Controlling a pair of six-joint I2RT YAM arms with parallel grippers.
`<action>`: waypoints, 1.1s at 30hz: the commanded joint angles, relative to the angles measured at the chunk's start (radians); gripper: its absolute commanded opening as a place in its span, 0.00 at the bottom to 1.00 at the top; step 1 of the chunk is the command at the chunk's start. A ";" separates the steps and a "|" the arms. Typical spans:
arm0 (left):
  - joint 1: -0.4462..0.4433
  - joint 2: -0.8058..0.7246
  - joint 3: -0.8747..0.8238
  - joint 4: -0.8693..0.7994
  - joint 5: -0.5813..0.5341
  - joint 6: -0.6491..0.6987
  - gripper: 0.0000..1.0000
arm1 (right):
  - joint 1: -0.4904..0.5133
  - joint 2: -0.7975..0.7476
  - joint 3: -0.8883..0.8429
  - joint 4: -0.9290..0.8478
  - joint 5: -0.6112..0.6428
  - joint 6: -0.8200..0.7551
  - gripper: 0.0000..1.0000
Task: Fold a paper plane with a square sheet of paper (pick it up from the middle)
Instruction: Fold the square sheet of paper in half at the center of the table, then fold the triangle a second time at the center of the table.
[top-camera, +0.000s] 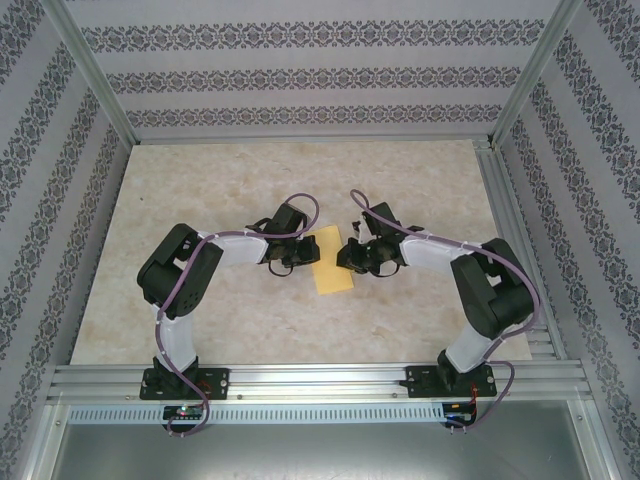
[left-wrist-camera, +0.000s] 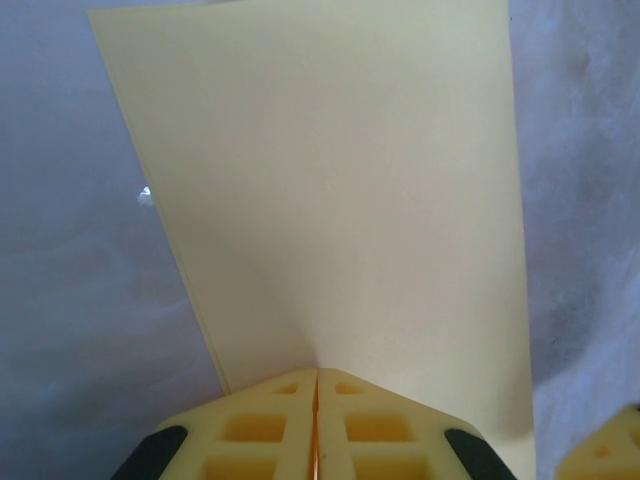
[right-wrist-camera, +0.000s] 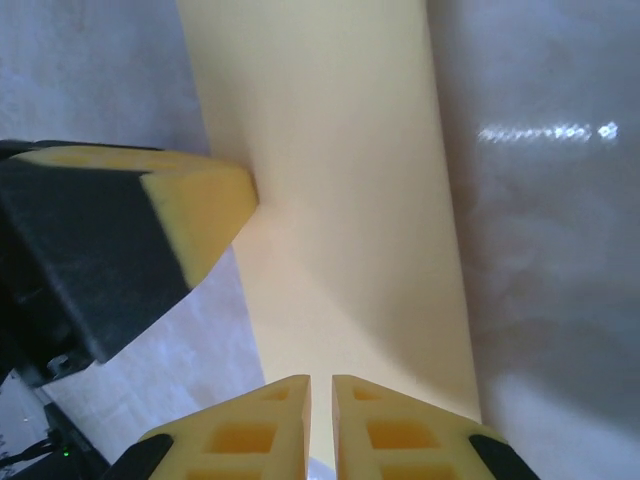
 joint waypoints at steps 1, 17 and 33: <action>-0.024 0.021 -0.047 -0.169 -0.047 0.004 0.09 | 0.006 0.061 0.024 -0.007 0.026 -0.038 0.15; 0.034 -0.053 0.086 -0.109 0.058 -0.014 0.20 | 0.030 0.178 0.109 0.010 -0.094 -0.137 0.15; 0.037 0.094 0.256 -0.099 0.081 0.010 0.19 | -0.016 0.075 0.066 0.041 -0.090 -0.109 0.16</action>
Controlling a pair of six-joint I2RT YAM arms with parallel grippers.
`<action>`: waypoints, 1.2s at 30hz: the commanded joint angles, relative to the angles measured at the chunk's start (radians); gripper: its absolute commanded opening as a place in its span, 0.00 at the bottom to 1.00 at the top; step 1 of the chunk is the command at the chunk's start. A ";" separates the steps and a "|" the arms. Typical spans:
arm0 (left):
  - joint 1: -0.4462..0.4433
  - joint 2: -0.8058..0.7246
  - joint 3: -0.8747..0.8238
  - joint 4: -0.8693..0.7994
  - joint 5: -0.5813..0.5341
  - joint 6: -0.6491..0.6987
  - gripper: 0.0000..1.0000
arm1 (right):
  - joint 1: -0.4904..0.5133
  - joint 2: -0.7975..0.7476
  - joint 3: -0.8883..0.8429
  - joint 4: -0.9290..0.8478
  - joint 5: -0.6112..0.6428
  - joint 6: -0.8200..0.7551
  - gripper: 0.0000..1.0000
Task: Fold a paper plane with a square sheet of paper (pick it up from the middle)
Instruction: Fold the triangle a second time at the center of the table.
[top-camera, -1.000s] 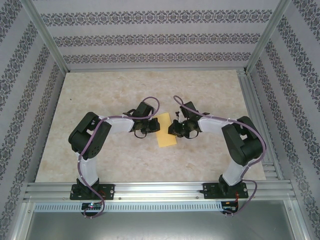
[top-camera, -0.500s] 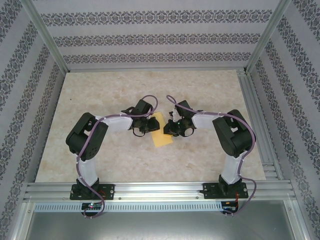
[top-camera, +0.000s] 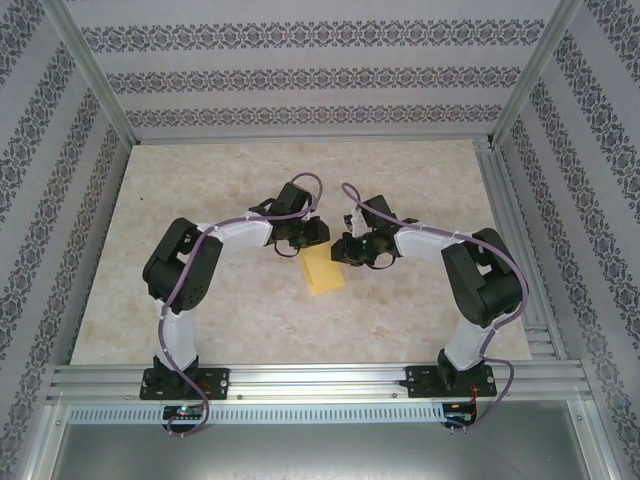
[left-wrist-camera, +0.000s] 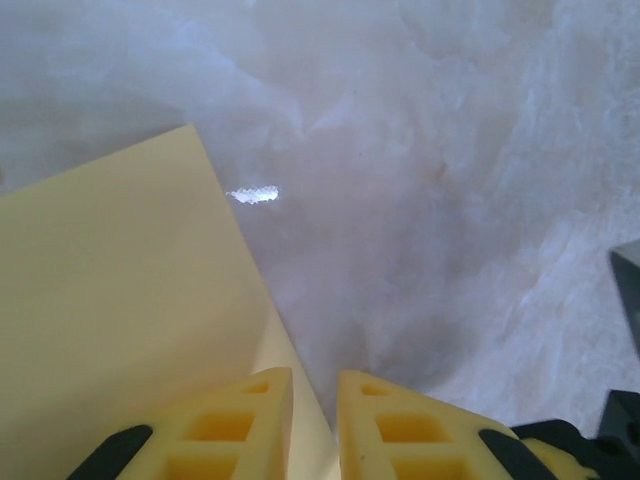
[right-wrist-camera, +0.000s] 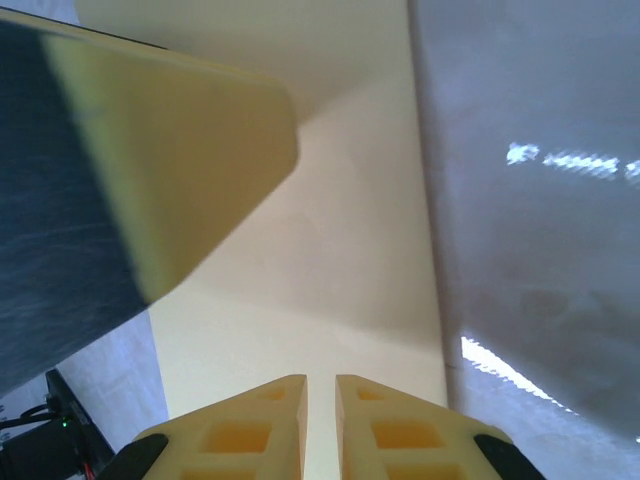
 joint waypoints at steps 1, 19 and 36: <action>0.008 0.034 0.043 -0.001 0.020 0.012 0.18 | 0.000 0.020 -0.009 0.031 -0.009 0.012 0.16; 0.024 0.094 0.065 0.059 0.068 0.005 0.15 | 0.016 0.137 0.006 -0.004 0.009 -0.012 0.15; 0.046 0.163 0.096 0.048 0.033 0.018 0.14 | 0.012 0.130 -0.009 -0.028 0.012 -0.034 0.14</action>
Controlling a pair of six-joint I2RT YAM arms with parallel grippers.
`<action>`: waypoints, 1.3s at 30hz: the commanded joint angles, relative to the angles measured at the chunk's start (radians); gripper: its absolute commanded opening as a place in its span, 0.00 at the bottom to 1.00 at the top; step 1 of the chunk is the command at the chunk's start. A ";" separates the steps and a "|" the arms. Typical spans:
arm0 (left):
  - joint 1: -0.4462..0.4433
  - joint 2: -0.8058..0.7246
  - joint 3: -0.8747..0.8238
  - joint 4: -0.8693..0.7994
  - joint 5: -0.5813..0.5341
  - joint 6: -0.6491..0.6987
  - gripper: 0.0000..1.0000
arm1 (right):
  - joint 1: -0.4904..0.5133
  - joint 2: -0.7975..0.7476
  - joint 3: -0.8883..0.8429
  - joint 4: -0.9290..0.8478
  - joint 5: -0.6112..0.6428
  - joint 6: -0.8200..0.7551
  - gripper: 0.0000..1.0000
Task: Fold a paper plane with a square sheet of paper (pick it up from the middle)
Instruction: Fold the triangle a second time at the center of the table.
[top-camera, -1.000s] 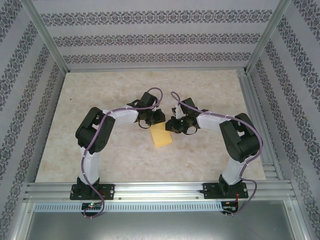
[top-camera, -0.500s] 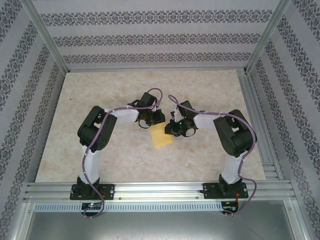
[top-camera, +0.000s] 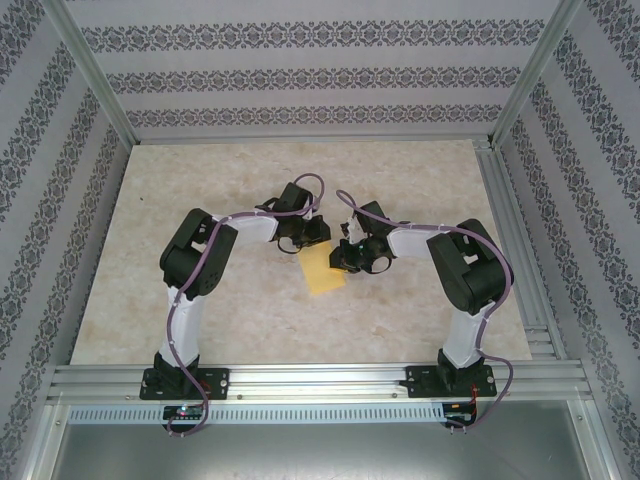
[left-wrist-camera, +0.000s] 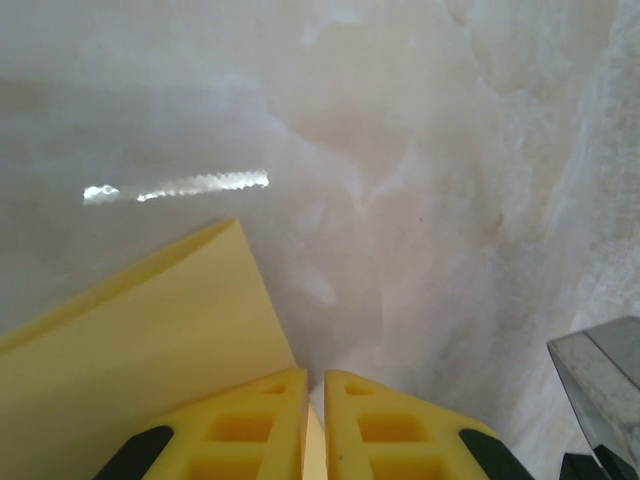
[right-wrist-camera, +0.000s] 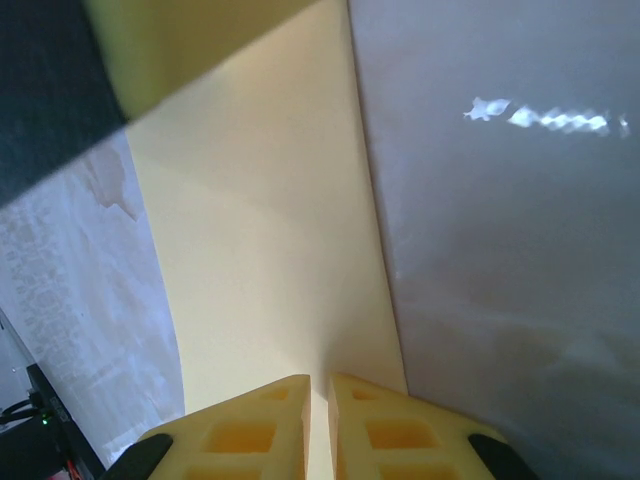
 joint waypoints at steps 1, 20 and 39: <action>0.012 0.028 0.030 -0.025 -0.046 0.019 0.14 | 0.003 0.019 -0.016 -0.057 0.041 -0.027 0.14; 0.014 0.040 0.082 -0.003 -0.017 0.038 0.14 | -0.003 0.011 -0.058 -0.072 0.045 -0.036 0.13; 0.014 0.074 0.063 -0.063 -0.061 0.083 0.11 | -0.009 0.018 0.103 0.010 -0.015 0.032 0.13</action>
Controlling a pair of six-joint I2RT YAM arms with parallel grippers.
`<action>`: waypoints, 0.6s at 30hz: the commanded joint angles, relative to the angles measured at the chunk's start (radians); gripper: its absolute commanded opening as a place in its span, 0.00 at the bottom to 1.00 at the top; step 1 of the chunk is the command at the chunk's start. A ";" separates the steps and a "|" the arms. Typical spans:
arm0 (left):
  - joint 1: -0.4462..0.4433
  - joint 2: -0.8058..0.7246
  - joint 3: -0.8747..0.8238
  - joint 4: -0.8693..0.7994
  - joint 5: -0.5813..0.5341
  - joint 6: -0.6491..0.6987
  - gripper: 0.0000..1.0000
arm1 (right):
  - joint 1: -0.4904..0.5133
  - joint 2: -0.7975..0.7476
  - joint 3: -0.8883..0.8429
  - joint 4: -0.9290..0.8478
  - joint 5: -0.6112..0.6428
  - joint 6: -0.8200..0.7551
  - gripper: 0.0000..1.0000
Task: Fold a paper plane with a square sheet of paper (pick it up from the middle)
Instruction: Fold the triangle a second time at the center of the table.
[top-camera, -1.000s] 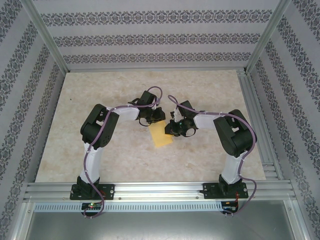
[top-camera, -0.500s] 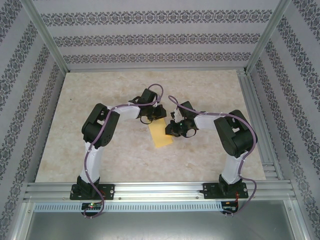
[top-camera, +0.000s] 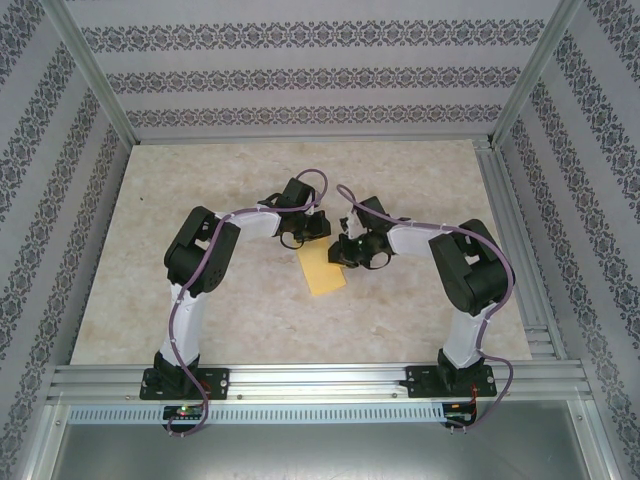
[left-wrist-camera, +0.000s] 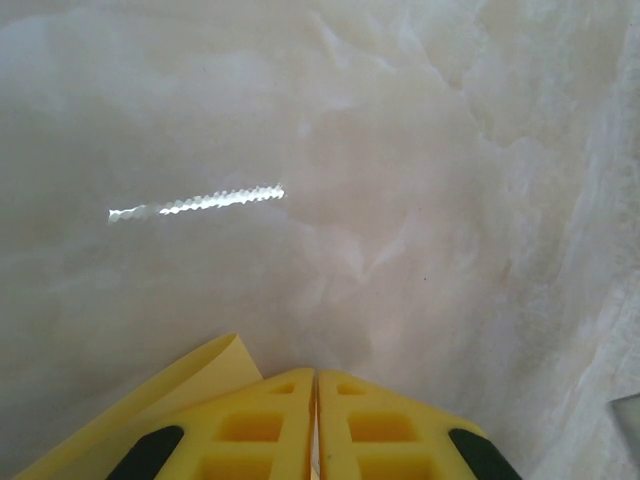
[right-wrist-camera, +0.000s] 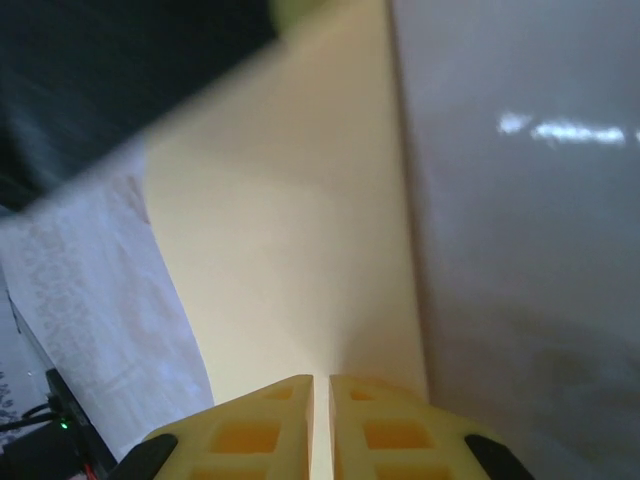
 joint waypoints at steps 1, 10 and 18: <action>0.011 0.037 -0.009 -0.026 -0.019 0.031 0.11 | -0.008 0.037 0.065 0.022 -0.002 0.014 0.14; 0.011 0.039 -0.019 -0.021 -0.019 0.030 0.11 | -0.021 0.117 0.126 0.022 0.031 0.019 0.14; 0.016 0.040 -0.021 -0.020 -0.020 0.032 0.11 | -0.021 0.118 0.058 0.044 0.002 0.015 0.16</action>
